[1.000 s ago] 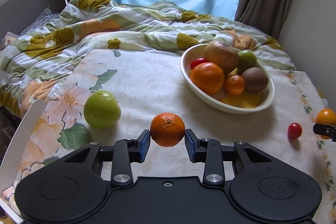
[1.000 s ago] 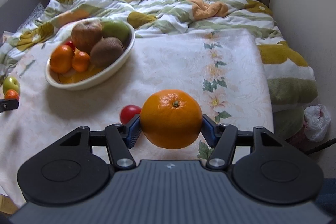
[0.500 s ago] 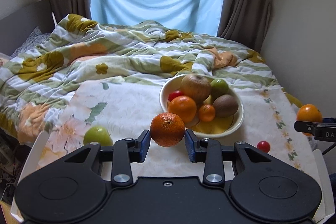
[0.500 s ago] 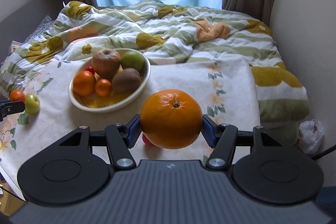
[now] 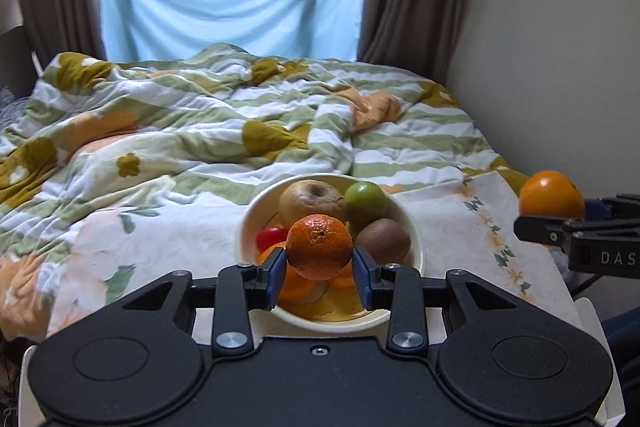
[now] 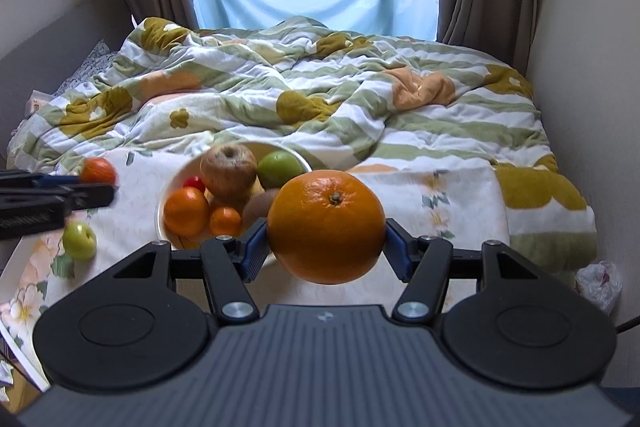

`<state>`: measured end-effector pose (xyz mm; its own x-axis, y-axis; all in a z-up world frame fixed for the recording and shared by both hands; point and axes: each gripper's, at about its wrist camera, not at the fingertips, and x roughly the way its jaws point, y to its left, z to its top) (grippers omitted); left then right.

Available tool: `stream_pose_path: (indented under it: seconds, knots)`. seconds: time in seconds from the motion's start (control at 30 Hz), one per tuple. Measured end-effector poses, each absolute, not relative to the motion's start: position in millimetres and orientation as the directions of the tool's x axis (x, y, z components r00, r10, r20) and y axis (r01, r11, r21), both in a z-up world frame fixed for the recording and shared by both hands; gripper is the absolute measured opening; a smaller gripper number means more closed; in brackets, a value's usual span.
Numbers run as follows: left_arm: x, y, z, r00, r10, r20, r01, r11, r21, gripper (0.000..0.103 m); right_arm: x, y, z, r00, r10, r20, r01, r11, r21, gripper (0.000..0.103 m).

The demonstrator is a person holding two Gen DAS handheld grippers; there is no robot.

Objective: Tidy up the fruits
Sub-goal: 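Carry the mandarin into the bowl and open the left tool while the right tool carries the orange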

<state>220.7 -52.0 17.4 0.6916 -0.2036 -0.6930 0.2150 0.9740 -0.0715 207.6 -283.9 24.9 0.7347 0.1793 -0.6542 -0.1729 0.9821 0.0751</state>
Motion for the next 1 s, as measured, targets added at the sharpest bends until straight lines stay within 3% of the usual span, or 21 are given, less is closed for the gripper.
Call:
stream_pose_path:
  seconds: [0.53, 0.83, 0.87, 0.93, 1.0]
  knots:
    - [274, -94, -42, 0.512, -0.313, -0.800, 0.432, 0.899, -0.075, 0.040, 253, -269, 19, 0.719, 0.115, -0.686, -0.091, 0.993, 0.072, 0.075]
    - [273, -96, -50, 0.483, -0.332, -0.810, 0.484, 0.872, -0.069, 0.041, 265, -264, 9, 0.702, 0.116, -0.703, -0.087, 0.993, 0.078, 0.075]
    - [274, -96, -49, 0.479, -0.334, -0.811, 0.485, 0.872, -0.073, 0.044, 266, -263, 8, 0.700, 0.118, -0.704, -0.088, 0.993, 0.079, 0.075]
    - [271, -95, -47, 0.487, -0.326, -0.810, 0.479, 0.876, -0.065, 0.080, 268, -261, 7, 0.697, 0.121, -0.707, -0.094, 0.993, 0.078, 0.075]
    - [265, -91, -42, 0.516, -0.322, -0.794, 0.475, 0.879, -0.047, 0.095, 269, -258, 7, 0.694, 0.126, -0.709, -0.100, 0.992, 0.078, 0.075]
